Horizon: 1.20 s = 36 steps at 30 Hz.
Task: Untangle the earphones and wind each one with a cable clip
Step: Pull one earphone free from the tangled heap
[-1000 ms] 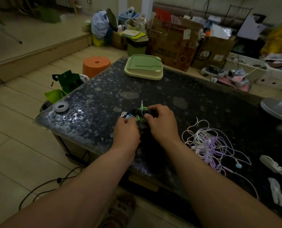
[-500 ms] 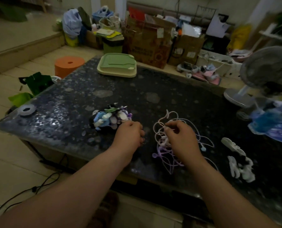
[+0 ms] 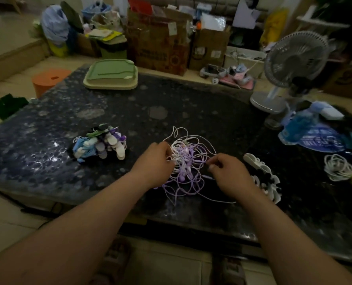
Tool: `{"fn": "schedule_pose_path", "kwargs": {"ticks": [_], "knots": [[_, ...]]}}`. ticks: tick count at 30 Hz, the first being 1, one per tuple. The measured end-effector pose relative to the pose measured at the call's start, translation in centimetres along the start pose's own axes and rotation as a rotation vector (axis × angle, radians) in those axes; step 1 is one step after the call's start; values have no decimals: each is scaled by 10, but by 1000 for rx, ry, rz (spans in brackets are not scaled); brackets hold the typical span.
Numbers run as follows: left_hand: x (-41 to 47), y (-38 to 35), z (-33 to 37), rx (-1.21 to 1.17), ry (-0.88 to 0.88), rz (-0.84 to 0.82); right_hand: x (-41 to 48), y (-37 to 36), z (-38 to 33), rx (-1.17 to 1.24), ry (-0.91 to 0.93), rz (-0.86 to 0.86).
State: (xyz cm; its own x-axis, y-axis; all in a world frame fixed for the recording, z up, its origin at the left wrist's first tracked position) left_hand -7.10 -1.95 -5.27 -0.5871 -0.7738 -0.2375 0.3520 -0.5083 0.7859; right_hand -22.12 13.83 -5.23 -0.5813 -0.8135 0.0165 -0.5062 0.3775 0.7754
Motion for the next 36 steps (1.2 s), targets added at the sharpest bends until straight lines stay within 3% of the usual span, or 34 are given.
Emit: {"fn": "schedule_pose_path", "kwargs": {"ticks": [5, 10, 16, 19, 23, 26, 28, 30, 32, 36], "knots": [[7, -9, -3, 80, 11, -69, 2, -14, -14, -112, 97, -184], [-7, 3, 10, 72, -31, 10, -3, 5, -9, -197, 80, -252], [-29, -24, 16, 538, -65, -212, -27, -20, -8, -317, 109, -502], [-33, -14, 18, 298, -119, -312, -32, -15, -7, -341, 115, -508], [-40, 21, 33, -512, -111, -350, -39, 11, -1, -93, 40, -354], [-41, 29, 39, -920, -44, -358, -40, 25, -6, 423, -62, -111], [-37, 30, 39, -973, -17, -319, -38, 35, -11, 819, -124, 44], [-33, 30, 36, -968, 11, -288, -37, 46, -19, 1016, -155, 112], [-30, 30, 31, -868, 37, -225, -40, 55, -27, 1098, -144, 124], [-40, 28, 31, -403, -34, -70, -45, 64, -40, 1129, -36, 75]]}}
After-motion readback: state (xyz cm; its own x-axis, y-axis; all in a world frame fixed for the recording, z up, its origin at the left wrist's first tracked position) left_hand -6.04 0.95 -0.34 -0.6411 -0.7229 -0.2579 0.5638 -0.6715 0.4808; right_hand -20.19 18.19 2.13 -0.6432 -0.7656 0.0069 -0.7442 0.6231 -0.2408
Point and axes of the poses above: each hand's wrist, its own x-axis towards the middle knuckle, its own y-axis out of the back of the hand, z = x × y, the point moved 6 cm from there along x, towards the middle knuckle, and after that the axes turned 12 degrees about y, right-handed, at the moved point
